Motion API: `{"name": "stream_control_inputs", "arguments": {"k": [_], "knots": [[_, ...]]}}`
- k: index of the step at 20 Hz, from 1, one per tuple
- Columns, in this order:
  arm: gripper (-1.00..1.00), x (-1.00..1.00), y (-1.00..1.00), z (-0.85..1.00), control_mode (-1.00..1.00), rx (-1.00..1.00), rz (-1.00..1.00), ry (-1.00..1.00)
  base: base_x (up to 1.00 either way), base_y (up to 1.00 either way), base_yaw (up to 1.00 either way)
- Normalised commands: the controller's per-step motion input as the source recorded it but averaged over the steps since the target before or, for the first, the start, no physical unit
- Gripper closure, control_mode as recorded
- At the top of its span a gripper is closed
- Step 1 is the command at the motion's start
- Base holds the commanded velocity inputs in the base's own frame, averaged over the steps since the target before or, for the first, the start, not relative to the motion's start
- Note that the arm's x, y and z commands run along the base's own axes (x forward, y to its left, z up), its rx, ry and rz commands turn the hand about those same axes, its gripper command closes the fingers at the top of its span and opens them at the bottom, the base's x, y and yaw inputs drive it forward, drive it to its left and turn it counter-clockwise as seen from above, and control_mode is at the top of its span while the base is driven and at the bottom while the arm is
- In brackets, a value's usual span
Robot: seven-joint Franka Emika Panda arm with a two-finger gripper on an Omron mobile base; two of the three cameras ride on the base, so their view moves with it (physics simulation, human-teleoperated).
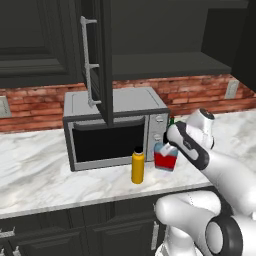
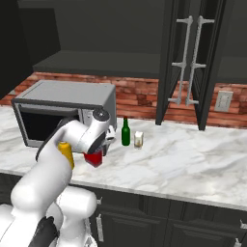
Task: Sort all alcoholic drinks to one cabinet, and non-alcoholic drinks to the other.
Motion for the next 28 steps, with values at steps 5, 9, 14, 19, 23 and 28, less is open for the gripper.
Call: {"name": "stream_control_inputs", "arguments": {"k": [5, 9, 14, 19, 23, 28], "knots": [[1.0, -0.24, -0.31, 0.51, -1.0, -0.01, -0.01, -0.04, 0.0, 0.0, 0.0], [1.0, -0.27, -0.26, 0.52, -1.0, -0.02, 0.0, -0.05, 0.0, 0.0, 0.0], [1.0, -0.27, -0.24, 0.63, -1.0, -0.04, -0.01, -0.06, 0.0, 0.0, 0.0], [1.0, -0.13, -0.15, 0.78, -1.0, -0.04, -0.01, -0.03, 0.0, 0.0, 0.0], [1.0, -0.05, -0.09, 0.83, -1.0, -0.01, -0.04, 0.0, 0.0, 0.0, 0.0], [1.0, -0.03, -0.06, 0.84, -1.0, 0.0, -0.06, 0.01, 0.0, 0.0, 0.0]]}}
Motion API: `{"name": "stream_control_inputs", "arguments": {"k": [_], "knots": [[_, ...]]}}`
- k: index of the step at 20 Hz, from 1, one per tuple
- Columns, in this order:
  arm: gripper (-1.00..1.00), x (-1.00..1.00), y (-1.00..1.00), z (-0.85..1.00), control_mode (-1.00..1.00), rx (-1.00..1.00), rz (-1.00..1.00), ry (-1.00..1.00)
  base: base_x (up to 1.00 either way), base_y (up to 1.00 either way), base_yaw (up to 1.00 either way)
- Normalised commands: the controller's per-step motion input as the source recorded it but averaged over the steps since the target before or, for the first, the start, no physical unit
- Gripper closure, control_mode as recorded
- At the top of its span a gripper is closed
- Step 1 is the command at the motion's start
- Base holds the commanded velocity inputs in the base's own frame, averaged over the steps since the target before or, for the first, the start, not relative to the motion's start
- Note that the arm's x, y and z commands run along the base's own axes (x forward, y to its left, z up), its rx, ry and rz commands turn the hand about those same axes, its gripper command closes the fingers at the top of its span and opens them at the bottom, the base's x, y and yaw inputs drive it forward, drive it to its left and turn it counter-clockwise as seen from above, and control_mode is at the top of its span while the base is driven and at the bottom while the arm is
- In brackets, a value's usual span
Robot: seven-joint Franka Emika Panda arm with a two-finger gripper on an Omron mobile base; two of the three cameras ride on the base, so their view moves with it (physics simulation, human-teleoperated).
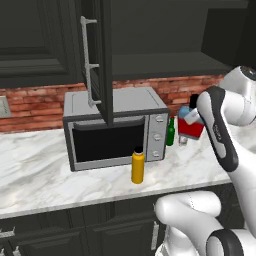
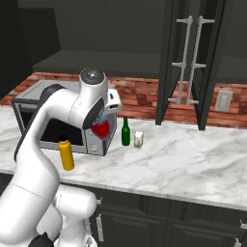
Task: Sort all alcoholic drinks to one cabinet, and non-alcoholic drinks to the other.
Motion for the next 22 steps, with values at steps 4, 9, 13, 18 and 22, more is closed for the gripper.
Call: {"name": "stream_control_inputs", "arguments": {"k": [4, 9, 13, 18, 22], "knots": [[1.0, -0.04, -0.1, 0.83, -1.0, 0.0, -0.06, 0.01, 0.0, 0.0, 0.0], [1.0, 0.09, -0.04, 0.63, -1.0, 0.0, -0.08, 0.0, 0.0, 0.0, 0.0], [1.0, 0.19, 0.0, 0.48, -1.0, 0.0, -0.11, -0.08, 0.0, 0.0, 0.0], [1.0, 0.22, 0.01, 0.42, -1.0, 0.0, -0.1, -0.13, 0.0, 0.0, 0.0], [1.0, 0.24, 0.03, 0.32, -1.0, 0.0, -0.07, -0.15, 0.0, 0.0, 0.0]]}}
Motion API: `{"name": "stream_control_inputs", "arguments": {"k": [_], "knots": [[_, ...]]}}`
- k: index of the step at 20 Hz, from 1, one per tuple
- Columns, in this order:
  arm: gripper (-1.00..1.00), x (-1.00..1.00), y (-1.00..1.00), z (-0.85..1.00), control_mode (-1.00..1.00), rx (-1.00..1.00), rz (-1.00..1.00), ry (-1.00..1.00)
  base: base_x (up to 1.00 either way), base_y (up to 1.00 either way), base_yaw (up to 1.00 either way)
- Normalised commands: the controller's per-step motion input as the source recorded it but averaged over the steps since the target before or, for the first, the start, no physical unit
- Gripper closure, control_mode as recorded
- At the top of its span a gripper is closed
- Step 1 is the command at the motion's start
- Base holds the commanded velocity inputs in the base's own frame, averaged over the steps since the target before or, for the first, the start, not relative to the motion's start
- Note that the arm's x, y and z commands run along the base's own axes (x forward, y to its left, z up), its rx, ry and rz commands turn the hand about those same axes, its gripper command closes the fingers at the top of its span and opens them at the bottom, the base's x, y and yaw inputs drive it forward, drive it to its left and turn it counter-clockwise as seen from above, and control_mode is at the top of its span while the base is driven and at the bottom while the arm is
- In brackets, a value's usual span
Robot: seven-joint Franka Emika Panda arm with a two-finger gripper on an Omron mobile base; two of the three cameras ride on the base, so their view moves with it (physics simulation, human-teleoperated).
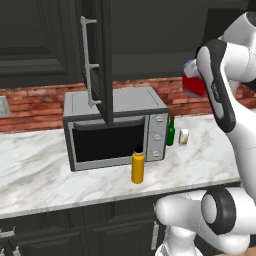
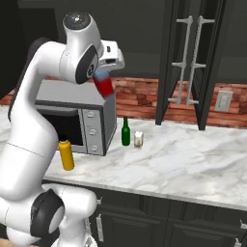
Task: Sort all alcoholic drinks to one cabinet, and non-alcoholic drinks to the other.
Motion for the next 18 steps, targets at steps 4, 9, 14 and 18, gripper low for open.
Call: {"name": "stream_control_inputs", "arguments": {"k": [4, 9, 14, 18], "knots": [[1.0, 0.27, 0.0, 0.22, -1.0, 0.05, -0.05, -0.11, 0.0, 0.0, 0.0], [1.0, 0.31, 0.0, 0.12, -1.0, 0.08, -0.09, -0.1, 0.0, 0.0, 0.0], [1.0, 0.35, 0.0, 0.14, -1.0, 0.08, -0.12, -0.04, 0.0, 0.0, 0.0], [1.0, 0.38, 0.0, 0.11, -1.0, 0.04, -0.14, 0.0, 0.0, 0.0, 0.0]]}}
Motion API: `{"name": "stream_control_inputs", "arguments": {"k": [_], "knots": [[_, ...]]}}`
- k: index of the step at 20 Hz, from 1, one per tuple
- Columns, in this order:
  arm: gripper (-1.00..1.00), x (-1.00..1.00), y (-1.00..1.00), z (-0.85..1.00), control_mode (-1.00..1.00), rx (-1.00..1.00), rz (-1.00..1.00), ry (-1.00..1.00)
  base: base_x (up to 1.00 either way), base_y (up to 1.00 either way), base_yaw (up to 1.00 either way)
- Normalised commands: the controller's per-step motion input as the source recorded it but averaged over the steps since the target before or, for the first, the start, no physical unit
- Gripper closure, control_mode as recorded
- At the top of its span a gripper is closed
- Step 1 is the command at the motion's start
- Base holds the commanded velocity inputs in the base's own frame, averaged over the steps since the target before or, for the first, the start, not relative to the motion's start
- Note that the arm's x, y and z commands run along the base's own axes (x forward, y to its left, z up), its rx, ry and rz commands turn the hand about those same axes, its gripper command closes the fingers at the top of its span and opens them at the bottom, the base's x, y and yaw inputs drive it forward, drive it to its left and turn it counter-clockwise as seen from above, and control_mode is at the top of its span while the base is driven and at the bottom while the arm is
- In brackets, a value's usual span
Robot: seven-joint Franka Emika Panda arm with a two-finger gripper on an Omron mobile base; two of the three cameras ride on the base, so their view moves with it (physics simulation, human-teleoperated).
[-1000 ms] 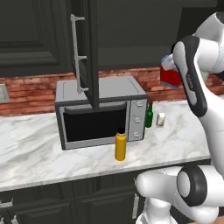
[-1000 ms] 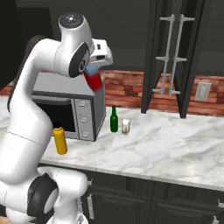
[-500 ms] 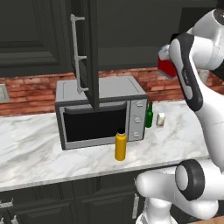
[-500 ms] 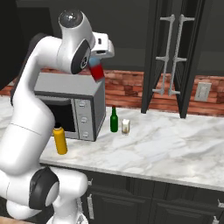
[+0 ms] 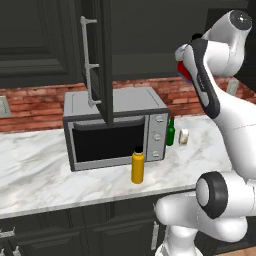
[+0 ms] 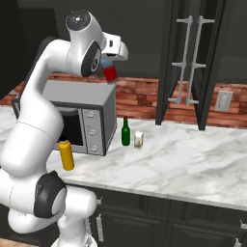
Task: Sort all alcoholic drinks to one cabinet, and non-alcoholic drinks to the other.
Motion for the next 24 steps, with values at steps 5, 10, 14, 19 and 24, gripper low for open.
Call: {"name": "stream_control_inputs", "arguments": {"k": [5, 10, 14, 19, 24], "knots": [[1.0, 0.39, 0.0, 0.06, -1.0, 0.03, -0.14, 0.0, 0.0, 0.0, 0.0], [1.0, 0.4, 0.0, 0.0, -1.0, 0.05, -0.07, 0.0, 0.0, 0.0, 0.0], [1.0, 0.41, 0.0, 0.0, -1.0, 0.05, -0.05, 0.0, 0.0, 0.0, 0.0], [1.0, 0.35, -0.01, 0.0, -1.0, 0.03, -0.03, 0.0, 0.0, 0.0, 0.0], [1.0, 0.31, 0.0, 0.0, -1.0, 0.0, -0.02, 0.0, 0.0, 0.0, 0.0]]}}
